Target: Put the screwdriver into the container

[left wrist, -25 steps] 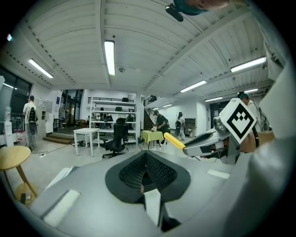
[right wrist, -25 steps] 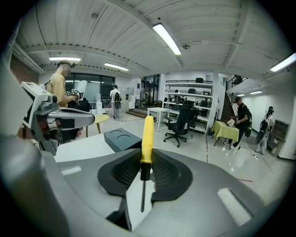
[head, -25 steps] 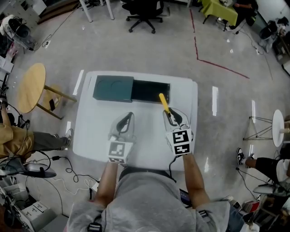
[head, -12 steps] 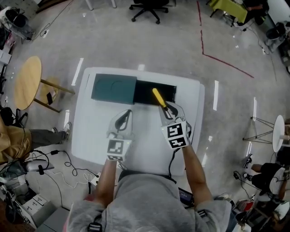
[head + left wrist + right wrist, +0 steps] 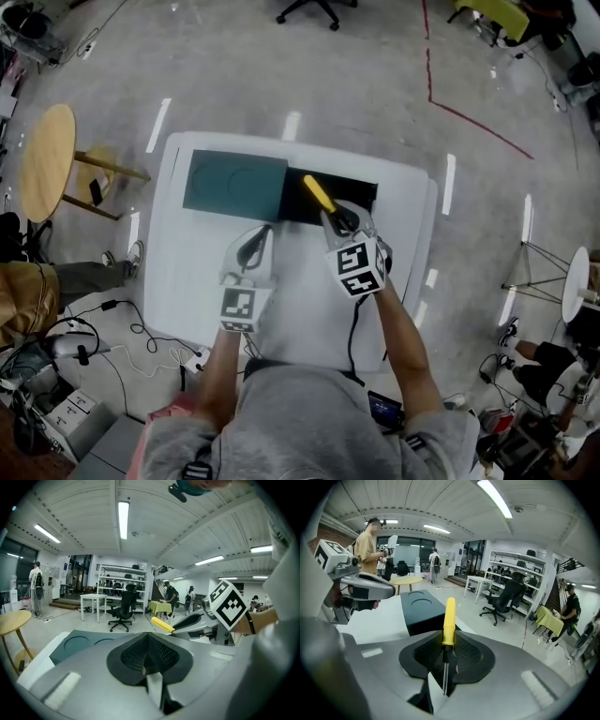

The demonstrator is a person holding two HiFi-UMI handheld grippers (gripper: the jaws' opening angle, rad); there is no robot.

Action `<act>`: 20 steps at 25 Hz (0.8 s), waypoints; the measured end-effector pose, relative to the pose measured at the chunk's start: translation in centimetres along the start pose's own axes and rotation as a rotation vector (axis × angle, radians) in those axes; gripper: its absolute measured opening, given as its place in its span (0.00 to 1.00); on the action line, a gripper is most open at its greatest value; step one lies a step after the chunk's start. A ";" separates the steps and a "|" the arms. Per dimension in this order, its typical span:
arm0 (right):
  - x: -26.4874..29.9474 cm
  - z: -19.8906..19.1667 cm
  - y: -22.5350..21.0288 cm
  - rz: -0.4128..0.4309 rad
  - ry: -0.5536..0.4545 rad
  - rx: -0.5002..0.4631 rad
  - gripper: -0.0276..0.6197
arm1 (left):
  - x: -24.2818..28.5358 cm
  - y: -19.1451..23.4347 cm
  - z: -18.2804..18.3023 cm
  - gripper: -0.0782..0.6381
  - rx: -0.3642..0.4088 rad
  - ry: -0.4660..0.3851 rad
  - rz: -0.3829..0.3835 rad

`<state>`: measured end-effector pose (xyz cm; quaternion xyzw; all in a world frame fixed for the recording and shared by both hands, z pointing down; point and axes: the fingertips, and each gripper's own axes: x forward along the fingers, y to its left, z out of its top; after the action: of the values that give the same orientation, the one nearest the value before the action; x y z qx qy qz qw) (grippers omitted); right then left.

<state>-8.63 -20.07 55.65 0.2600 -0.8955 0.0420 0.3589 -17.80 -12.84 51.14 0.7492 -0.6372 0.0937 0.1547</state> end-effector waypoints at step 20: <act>9.5 -3.8 0.5 0.137 0.196 -0.089 0.17 | 3.4 3.2 -4.4 0.12 -0.082 0.073 0.010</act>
<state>-12.27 -22.80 64.85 0.1765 -0.8727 0.0520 0.4522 -20.07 -14.89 56.76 0.7351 -0.6381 0.0954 0.2082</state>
